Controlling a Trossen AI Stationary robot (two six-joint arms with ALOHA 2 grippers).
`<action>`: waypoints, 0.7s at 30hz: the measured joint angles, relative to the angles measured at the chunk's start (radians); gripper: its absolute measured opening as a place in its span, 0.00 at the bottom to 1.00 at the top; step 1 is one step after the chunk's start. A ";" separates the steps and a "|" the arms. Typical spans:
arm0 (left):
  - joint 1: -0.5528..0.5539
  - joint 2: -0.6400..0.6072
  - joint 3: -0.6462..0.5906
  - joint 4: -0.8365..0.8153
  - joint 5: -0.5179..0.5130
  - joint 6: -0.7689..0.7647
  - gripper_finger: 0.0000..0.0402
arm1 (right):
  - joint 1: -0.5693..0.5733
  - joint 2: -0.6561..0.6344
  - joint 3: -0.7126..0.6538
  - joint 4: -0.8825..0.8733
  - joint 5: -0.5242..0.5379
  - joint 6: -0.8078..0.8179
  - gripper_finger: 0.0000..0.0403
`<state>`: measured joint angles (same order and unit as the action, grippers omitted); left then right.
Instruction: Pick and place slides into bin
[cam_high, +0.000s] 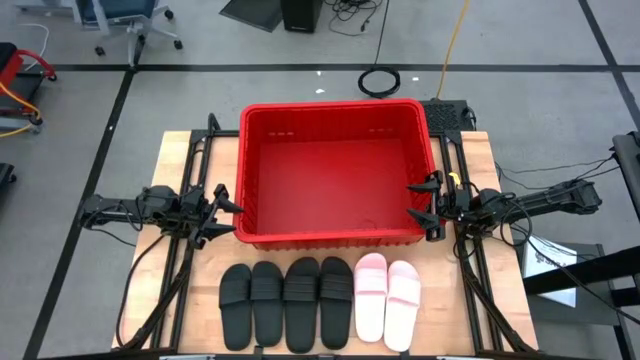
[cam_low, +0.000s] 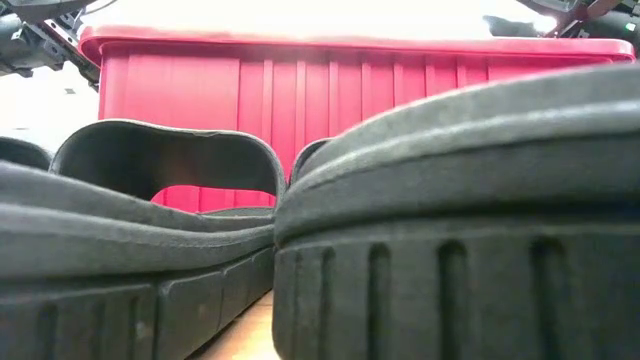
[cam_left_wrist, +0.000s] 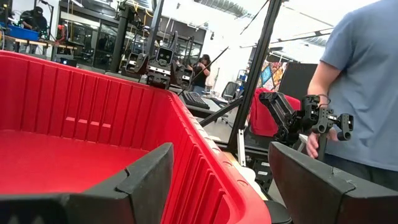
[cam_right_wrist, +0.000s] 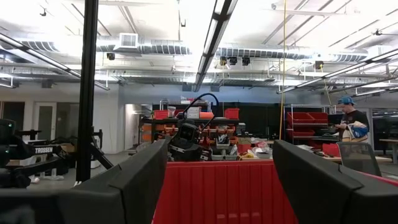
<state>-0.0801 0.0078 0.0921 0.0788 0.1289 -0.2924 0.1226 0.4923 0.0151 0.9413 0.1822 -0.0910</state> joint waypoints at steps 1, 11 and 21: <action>0.000 0.000 0.000 0.000 0.000 0.000 0.68 | 0.000 0.000 0.000 0.000 0.000 0.000 0.70; 0.000 0.000 0.000 0.000 0.000 0.000 0.68 | 0.000 0.000 0.000 0.009 0.000 0.000 0.70; 0.000 0.000 0.000 0.000 0.000 0.000 0.68 | 0.000 0.000 0.000 0.018 0.000 0.000 0.70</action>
<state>-0.0799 0.0079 0.0921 0.0788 0.1287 -0.2924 0.1223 0.4923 0.0151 0.9596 0.1822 -0.0906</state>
